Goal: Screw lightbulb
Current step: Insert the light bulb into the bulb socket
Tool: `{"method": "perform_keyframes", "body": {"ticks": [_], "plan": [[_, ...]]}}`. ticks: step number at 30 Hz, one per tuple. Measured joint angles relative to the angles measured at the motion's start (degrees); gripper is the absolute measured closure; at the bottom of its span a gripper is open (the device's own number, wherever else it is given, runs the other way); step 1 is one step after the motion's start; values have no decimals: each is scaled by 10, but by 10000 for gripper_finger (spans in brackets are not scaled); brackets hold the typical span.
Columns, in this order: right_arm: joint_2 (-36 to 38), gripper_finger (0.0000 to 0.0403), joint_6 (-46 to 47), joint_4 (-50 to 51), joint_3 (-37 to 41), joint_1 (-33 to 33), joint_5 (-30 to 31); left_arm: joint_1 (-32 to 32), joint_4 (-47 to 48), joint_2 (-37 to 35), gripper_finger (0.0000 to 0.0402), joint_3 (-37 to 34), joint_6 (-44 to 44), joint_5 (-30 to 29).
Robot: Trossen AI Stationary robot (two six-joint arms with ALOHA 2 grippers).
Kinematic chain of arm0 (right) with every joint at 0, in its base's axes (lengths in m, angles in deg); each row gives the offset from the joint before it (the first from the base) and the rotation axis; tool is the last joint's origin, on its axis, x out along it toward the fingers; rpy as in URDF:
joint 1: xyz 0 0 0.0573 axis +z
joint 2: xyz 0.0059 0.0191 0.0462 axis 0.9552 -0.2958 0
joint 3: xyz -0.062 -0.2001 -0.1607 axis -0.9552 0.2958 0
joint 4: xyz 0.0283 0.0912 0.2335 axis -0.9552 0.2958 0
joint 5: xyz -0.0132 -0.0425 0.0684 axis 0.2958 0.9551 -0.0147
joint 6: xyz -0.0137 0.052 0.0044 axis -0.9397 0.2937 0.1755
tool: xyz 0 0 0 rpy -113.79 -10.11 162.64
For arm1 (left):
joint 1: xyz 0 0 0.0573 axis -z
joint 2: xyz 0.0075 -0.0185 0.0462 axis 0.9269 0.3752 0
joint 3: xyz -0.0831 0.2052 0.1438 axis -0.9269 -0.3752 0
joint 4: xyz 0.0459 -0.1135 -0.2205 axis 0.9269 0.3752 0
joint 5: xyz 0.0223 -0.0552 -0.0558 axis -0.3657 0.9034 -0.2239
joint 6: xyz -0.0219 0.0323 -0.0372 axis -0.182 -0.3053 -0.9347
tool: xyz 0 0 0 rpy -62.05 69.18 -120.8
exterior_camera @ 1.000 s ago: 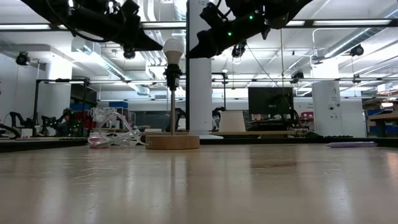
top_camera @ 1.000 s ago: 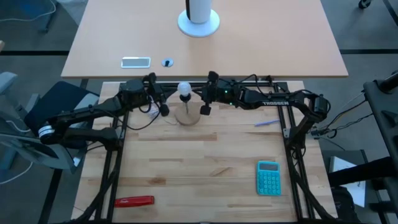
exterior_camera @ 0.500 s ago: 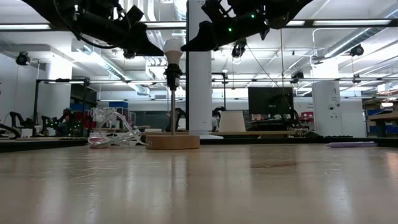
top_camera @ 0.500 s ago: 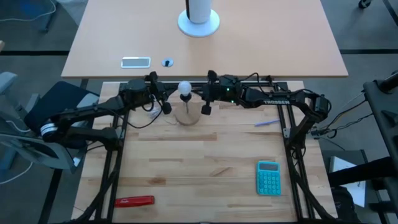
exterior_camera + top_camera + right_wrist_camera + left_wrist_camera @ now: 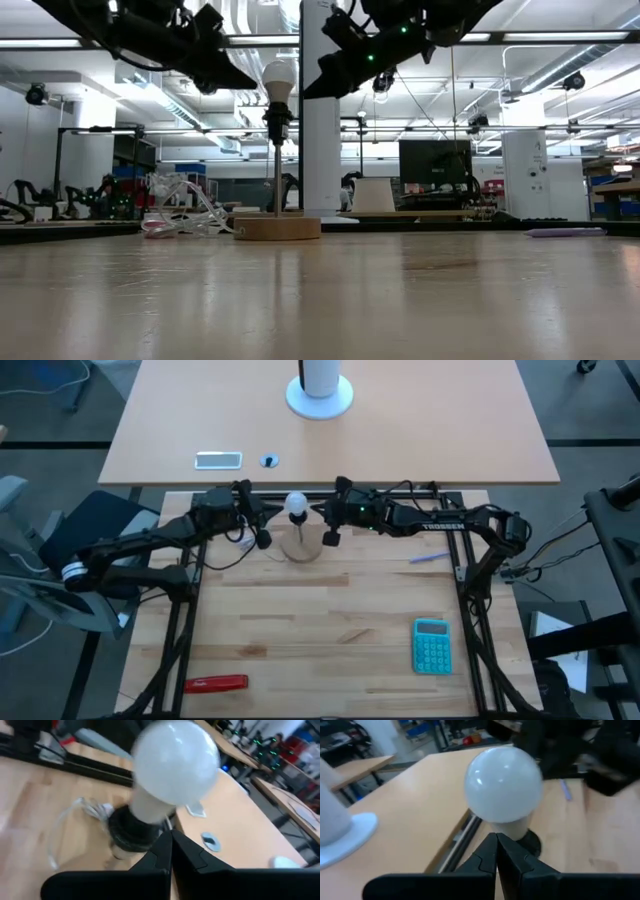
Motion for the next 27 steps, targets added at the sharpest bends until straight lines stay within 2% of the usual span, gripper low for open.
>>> {"method": "perform_keyframes", "body": {"ticks": [5,7,11,20,27], "plan": [[-1,403,15,-30,0,-7,3,0,-13,-5,401,0,-1,42],[-2,403,19,-45,0,-7,-17,0,-38,2,401,0,-1,45],[-2,403,27,-54,0,-8,-64,-1,-57,15,401,0,-1,42],[-2,403,30,-53,0,-5,-83,-1,-73,33,402,0,-3,7],[-3,403,29,-49,-1,0,-111,0,-72,37,401,-1,-5,8]]}}
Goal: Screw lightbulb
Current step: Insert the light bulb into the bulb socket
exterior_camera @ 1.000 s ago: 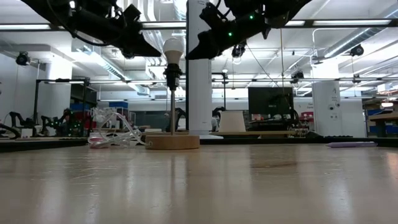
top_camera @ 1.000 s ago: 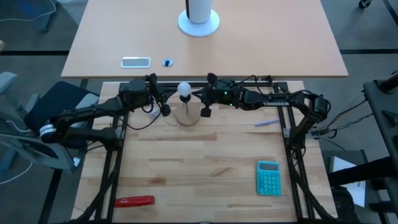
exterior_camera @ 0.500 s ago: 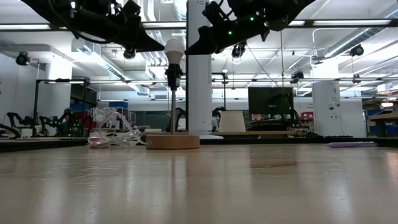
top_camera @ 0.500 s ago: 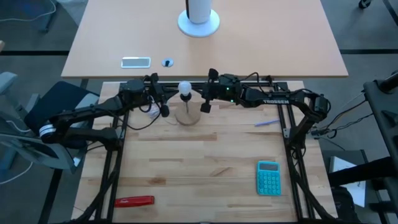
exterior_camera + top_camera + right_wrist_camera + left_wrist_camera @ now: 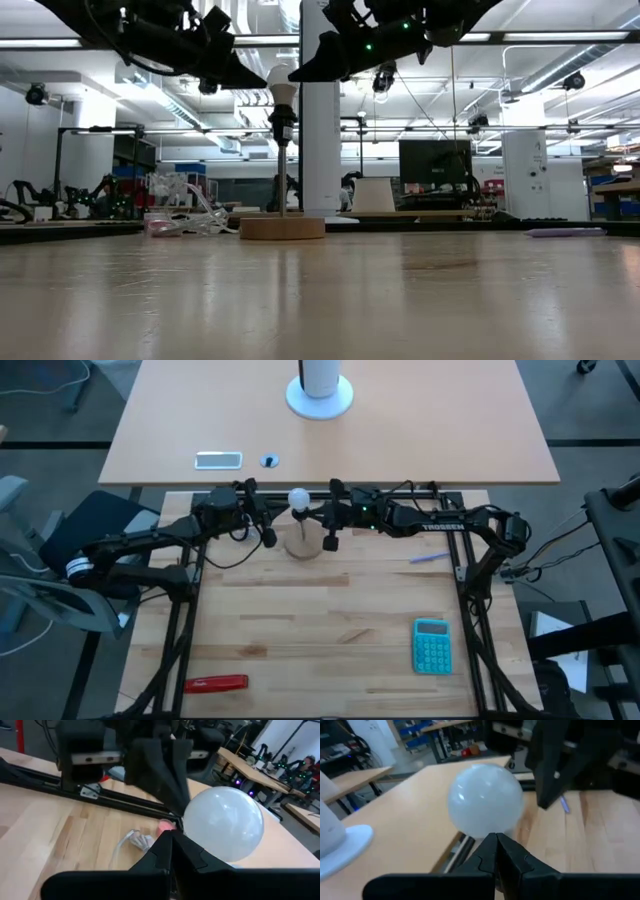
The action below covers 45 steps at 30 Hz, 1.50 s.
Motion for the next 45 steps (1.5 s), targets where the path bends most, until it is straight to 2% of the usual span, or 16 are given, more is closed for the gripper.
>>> {"method": "perform_keyframes", "body": {"ticks": [6,12,14,20,29,36,45], "plan": [[1,403,-9,22,0,-1,12,0,20,-5,401,0,-6,-3],[3,403,-23,54,0,-4,130,0,35,-20,401,0,-6,-4],[3,403,-18,44,0,-9,141,0,22,-21,401,0,-1,-4],[4,403,-7,6,0,-12,98,0,-6,-14,401,0,4,-5],[5,403,-9,8,1,-12,78,-1,-36,12,402,0,6,-17],[5,403,-9,7,1,-8,32,-1,-29,22,401,1,2,-35],[5,403,-20,41,1,-7,42,-1,-12,17,401,1,8,-36]]}}
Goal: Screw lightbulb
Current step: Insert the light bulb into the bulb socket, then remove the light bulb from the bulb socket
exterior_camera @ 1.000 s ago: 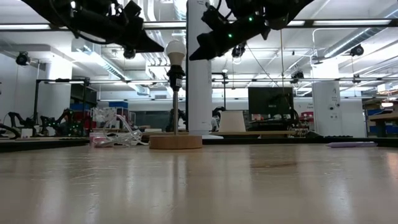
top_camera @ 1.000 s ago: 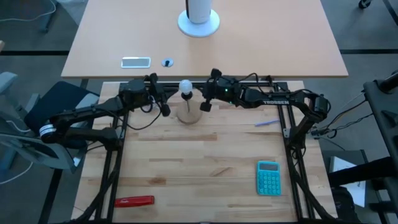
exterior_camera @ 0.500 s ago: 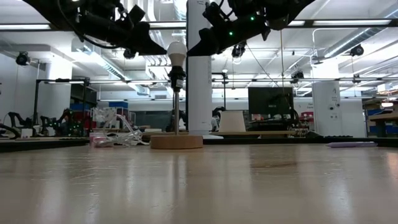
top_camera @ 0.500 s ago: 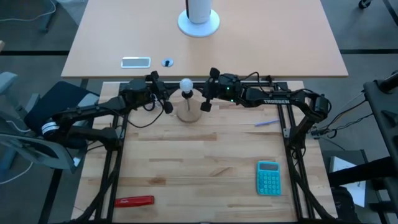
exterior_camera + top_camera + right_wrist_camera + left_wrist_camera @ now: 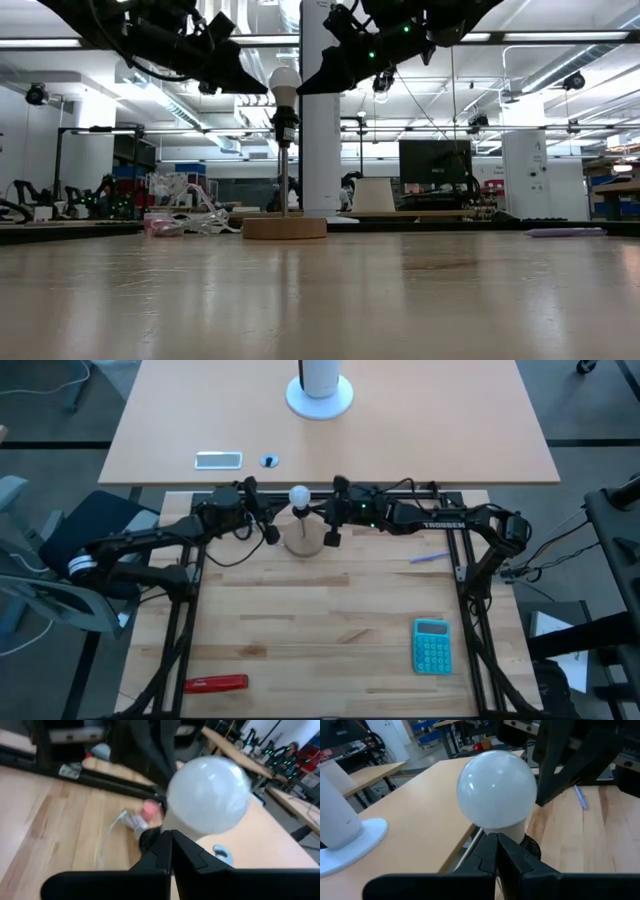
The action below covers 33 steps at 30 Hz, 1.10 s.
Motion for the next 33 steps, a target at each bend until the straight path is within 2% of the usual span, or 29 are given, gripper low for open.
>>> {"method": "perform_keyframes", "body": {"ticks": [3,7,9,14,25,33], "plan": [[0,403,0,7,0,0,0,0,1,-10,401,0,23,-41],[0,403,3,-3,0,0,5,-4,-6,-14,401,0,81,-162],[0,403,4,-10,0,0,16,-12,-14,-10,401,3,95,-180],[0,403,2,-36,0,1,14,-21,-46,10,401,5,91,-111],[0,403,16,-49,0,1,14,-22,-76,27,401,5,98,-60],[0,403,27,-50,0,1,15,-23,-77,28,401,5,104,9]]}}
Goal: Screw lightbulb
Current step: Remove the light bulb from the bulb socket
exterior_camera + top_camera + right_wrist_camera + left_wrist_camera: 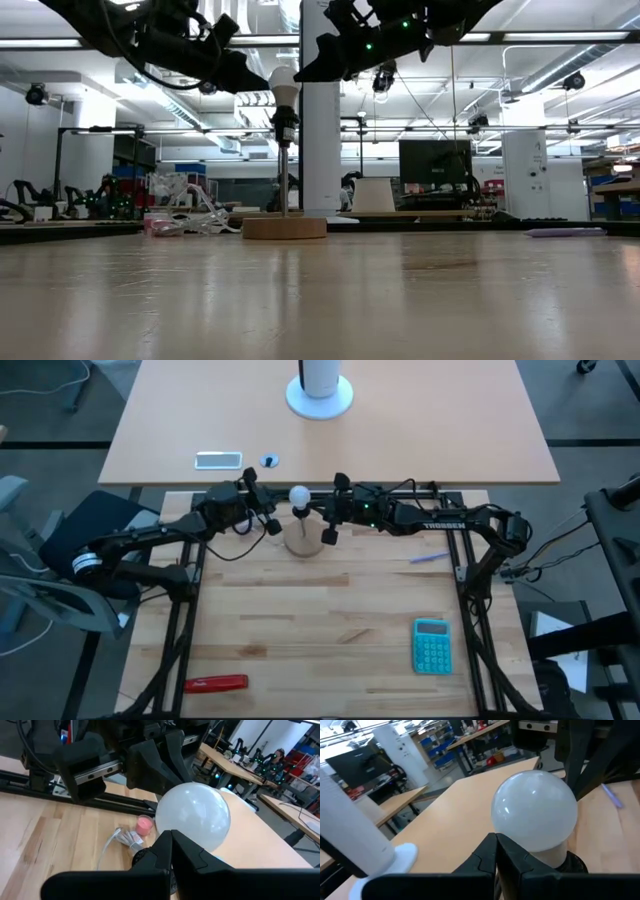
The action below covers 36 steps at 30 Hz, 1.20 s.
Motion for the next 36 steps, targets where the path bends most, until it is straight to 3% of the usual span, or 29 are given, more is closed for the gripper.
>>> {"method": "perform_keyframes", "body": {"ticks": [7,21,27,30,36], "plan": [[0,403,1,1,0,0,3,0,2,0,401,0,-1,16],[-1,403,6,31,-1,-13,84,5,58,-14,401,-1,1,50],[0,403,-2,58,-1,-14,77,2,56,-24,401,-1,0,-25],[0,403,-1,42,-1,-13,43,1,40,-20,401,-1,2,-63],[1,403,6,-3,-1,-13,14,1,-27,11,401,-1,16,-64]]}}
